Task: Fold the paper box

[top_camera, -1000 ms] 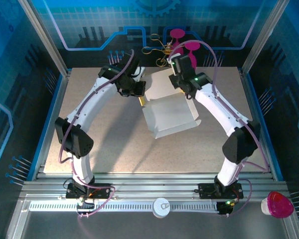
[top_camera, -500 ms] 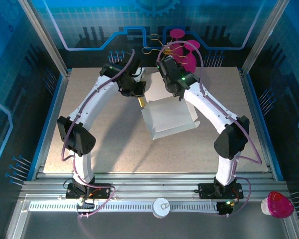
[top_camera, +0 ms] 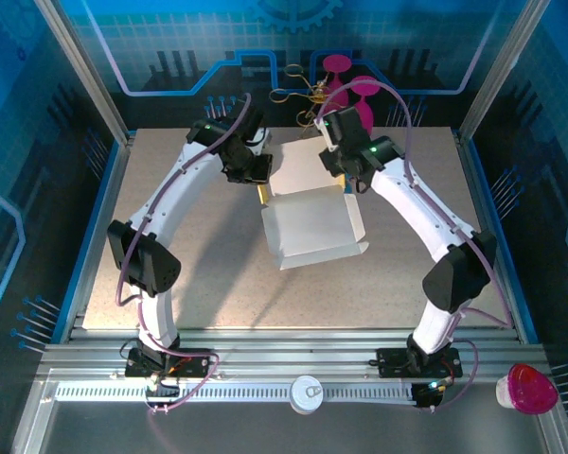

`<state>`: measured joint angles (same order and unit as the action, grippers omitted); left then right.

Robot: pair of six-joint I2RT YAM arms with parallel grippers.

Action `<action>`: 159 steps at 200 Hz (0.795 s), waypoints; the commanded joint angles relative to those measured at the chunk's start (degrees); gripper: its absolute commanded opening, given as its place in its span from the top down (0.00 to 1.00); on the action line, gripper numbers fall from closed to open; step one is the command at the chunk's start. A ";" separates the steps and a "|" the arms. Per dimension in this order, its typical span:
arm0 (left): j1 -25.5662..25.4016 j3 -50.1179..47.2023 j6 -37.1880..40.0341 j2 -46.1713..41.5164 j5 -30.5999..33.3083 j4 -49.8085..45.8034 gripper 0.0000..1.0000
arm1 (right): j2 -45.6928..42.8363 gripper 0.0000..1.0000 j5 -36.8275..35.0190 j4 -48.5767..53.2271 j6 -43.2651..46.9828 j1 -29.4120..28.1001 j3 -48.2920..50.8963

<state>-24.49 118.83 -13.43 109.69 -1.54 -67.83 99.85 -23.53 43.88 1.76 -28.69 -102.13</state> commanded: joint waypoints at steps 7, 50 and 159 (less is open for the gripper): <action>-0.12 1.94 -0.35 -0.24 -2.68 1.91 1.00 | -2.72 0.72 9.45 -0.41 -1.80 0.77 3.43; -0.03 2.12 -0.45 -0.35 -2.75 1.92 1.00 | -3.83 0.67 9.20 -1.25 -2.54 2.30 6.07; 0.02 2.58 -0.63 0.14 -2.53 1.39 1.00 | -1.74 1.00 -1.13 0.34 -6.06 2.33 3.11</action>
<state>-24.49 118.89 -13.56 109.69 -2.74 -67.42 97.34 -18.39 41.50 -3.64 -25.71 -95.26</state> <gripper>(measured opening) 0.080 0.064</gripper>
